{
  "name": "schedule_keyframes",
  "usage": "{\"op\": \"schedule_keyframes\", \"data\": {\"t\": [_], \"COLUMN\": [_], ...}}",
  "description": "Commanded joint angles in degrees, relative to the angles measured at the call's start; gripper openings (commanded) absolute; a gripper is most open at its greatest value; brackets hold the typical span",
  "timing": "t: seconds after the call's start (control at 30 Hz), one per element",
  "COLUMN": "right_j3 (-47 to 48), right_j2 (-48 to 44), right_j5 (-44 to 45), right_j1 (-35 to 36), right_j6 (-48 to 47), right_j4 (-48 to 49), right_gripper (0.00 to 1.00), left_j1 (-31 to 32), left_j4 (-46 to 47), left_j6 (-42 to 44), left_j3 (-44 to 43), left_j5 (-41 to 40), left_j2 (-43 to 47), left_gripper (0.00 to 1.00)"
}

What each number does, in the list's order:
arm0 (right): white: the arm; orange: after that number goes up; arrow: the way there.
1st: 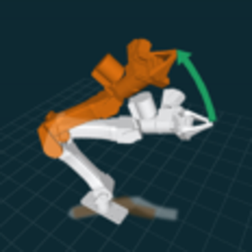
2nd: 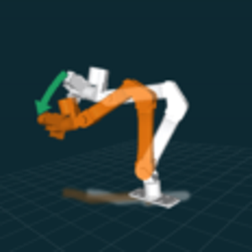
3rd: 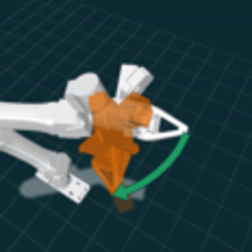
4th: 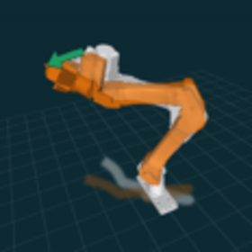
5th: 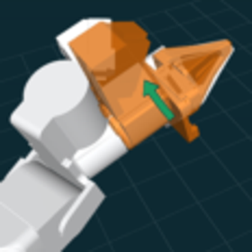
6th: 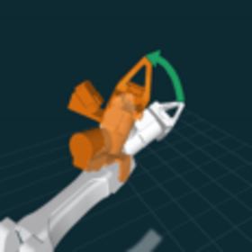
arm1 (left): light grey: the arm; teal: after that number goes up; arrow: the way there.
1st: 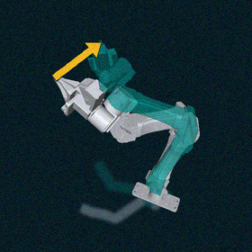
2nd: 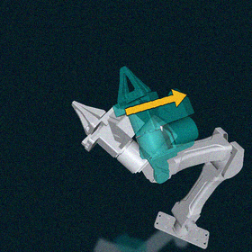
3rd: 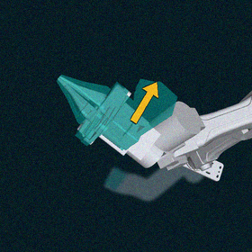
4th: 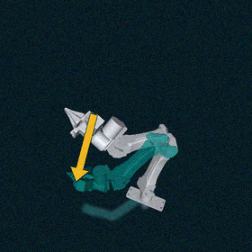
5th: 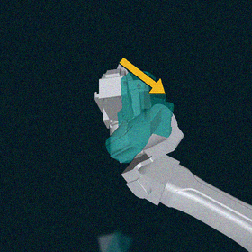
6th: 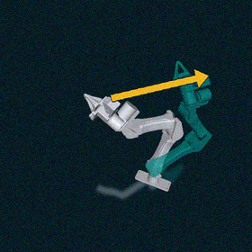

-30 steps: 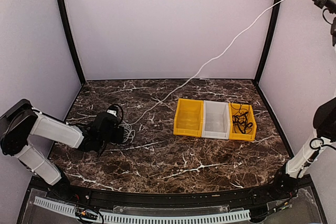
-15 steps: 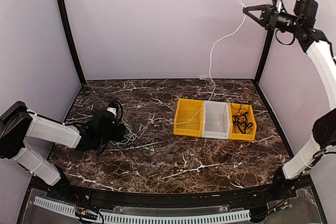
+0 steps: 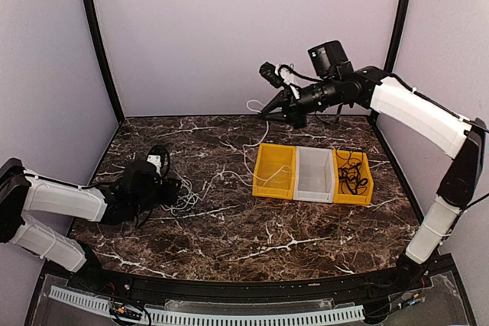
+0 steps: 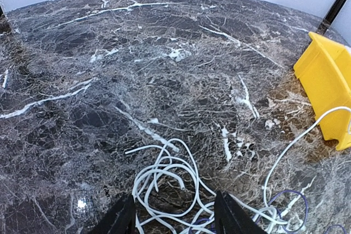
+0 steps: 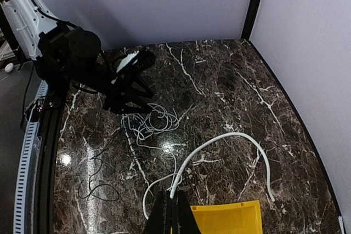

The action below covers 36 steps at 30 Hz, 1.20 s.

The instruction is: Untangle the cables

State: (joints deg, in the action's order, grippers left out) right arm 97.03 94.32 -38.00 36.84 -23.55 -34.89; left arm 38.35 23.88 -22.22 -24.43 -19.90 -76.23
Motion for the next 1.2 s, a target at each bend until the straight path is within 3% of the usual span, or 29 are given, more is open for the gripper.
{"op": "schedule_keyframes", "data": {"t": [0.0, 0.37, 0.43, 0.6, 0.73, 0.9, 1.17], "right_j3": [4.1, 18.9, 22.0, 27.5, 26.2, 26.6, 24.8], "right_j2": [8.9, 29.0, 32.1, 37.6, 38.4, 39.9, 42.4], "right_j5": [7.2, 6.3, 7.3, 13.3, 17.8, 20.3, 23.3], "right_j1": [2.8, 8.3, 9.2, 10.9, 11.7, 12.2, 14.2], "right_j6": [-3.9, -3.7, -4.5, -6.8, -8.2, -9.1, -10.3], "right_j4": [-1.9, -5.8, -7.9, -14.5, -15.8, -18.7, -20.2], "right_gripper": [0.00, 0.00, 0.07, 0.42, 0.55, 0.63, 0.66], "left_j1": [-0.4, -0.3, -0.4, -0.4, -0.4, -0.4, -0.4], "left_j4": [0.6, 0.6, 1.1, 3.3, 4.4, 4.9, 4.4], "left_j6": [-2.8, -2.9, -3.0, -3.3, -3.4, -3.0, -3.1], "left_j3": [1.9, 4.3, 4.7, 5.7, 5.8, 5.6, 5.9], "left_j5": [0.9, -0.3, -0.2, 0.1, 0.8, 1.1, 0.8], "left_j2": [5.1, 11.2, 11.1, 10.0, 9.0, 8.5, 9.2], "left_gripper": [0.51, 0.51, 0.51, 0.51, 0.51, 0.51, 0.52]}}
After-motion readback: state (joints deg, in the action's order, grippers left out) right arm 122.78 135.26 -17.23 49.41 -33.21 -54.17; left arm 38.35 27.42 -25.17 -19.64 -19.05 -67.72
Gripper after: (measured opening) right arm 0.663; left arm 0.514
